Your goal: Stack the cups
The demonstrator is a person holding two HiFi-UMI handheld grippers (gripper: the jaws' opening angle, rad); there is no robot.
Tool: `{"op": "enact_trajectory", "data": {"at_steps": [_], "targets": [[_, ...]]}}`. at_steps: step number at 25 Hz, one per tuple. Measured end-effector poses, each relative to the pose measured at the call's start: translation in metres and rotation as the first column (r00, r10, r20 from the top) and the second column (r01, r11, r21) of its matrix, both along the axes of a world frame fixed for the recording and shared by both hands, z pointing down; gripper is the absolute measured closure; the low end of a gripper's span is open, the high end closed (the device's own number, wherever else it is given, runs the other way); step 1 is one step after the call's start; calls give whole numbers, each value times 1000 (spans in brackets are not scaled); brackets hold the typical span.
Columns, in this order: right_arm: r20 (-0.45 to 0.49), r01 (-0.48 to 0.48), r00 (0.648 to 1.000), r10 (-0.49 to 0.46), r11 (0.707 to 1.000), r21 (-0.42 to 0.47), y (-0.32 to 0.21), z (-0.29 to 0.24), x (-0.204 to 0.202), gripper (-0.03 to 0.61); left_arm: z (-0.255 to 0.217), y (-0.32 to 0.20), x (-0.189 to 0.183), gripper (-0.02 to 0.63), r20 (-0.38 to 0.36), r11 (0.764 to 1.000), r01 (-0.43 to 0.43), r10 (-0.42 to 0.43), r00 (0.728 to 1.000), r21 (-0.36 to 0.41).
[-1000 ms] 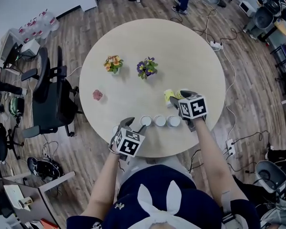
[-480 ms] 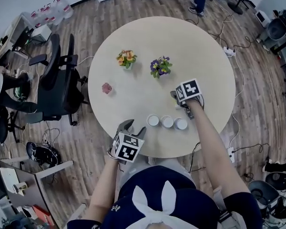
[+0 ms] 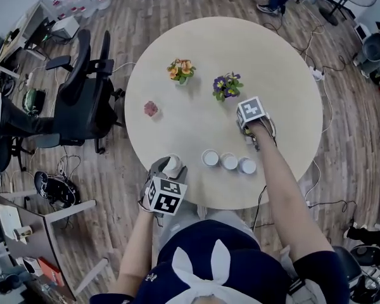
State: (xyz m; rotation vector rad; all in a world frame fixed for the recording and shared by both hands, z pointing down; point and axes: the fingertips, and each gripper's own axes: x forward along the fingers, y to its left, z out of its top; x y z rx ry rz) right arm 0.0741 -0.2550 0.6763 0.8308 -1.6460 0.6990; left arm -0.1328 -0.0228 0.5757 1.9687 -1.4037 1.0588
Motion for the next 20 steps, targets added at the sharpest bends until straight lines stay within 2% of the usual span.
{"op": "enact_trajectory", "data": {"at_steps": [8,12,20], "targets": [[-136,42,989,-49,998,-52,6,19,13,324,22,8,-30,368,76,998,52,-49,996,-41],[-132,18,991,-27,998,-67,11,24,13,347,31,10,-35,358,77,996,60,-55,996,-64],[-81,-27,996,24,999,-33,7,11,12,354,50,12,-33,336,62,992,36,-29,998,-122]]}}
